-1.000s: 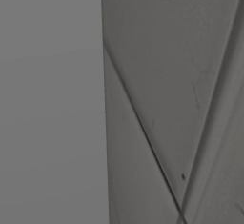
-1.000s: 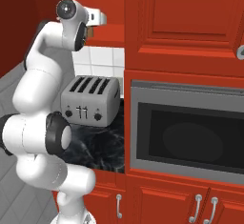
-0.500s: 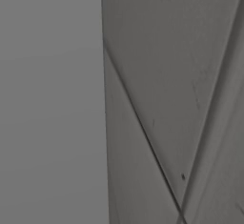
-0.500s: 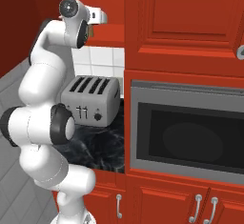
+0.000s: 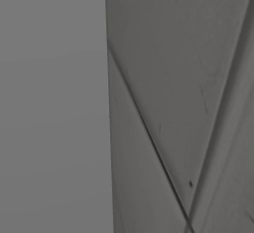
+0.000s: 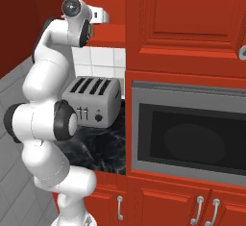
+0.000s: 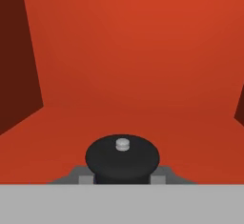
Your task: Retrieve the shaker from the cabinet and place it next the steak on a plate on the dining table.
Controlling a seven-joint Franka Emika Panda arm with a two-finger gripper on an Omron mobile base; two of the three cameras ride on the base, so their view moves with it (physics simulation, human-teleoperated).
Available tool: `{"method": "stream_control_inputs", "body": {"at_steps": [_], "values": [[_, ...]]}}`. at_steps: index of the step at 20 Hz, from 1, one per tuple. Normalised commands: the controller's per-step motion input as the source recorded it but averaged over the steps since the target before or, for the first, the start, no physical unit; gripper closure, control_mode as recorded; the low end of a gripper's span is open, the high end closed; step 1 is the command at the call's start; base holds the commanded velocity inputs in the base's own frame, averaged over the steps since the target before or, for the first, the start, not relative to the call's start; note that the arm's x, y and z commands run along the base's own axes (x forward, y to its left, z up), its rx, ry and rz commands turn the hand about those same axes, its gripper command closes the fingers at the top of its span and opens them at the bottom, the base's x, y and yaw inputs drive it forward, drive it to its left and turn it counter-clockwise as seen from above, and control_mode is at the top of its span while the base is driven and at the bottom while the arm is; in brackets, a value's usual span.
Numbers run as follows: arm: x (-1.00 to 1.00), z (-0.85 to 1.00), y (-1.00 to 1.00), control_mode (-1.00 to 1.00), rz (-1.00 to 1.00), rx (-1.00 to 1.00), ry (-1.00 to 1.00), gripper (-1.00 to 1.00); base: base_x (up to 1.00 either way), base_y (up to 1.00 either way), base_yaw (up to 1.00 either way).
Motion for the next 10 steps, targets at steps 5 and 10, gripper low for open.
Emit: {"method": "stream_control_inputs", "body": {"at_steps": [5,10], "values": [[-0.25,0.0,0.06,-1.0,0.0,0.01,-0.04,1.0,0.0,0.0,0.0],[-0.85,0.11,0.0,-1.0,0.0,0.0,-0.27,1.0,0.0,0.0,0.0]]}}
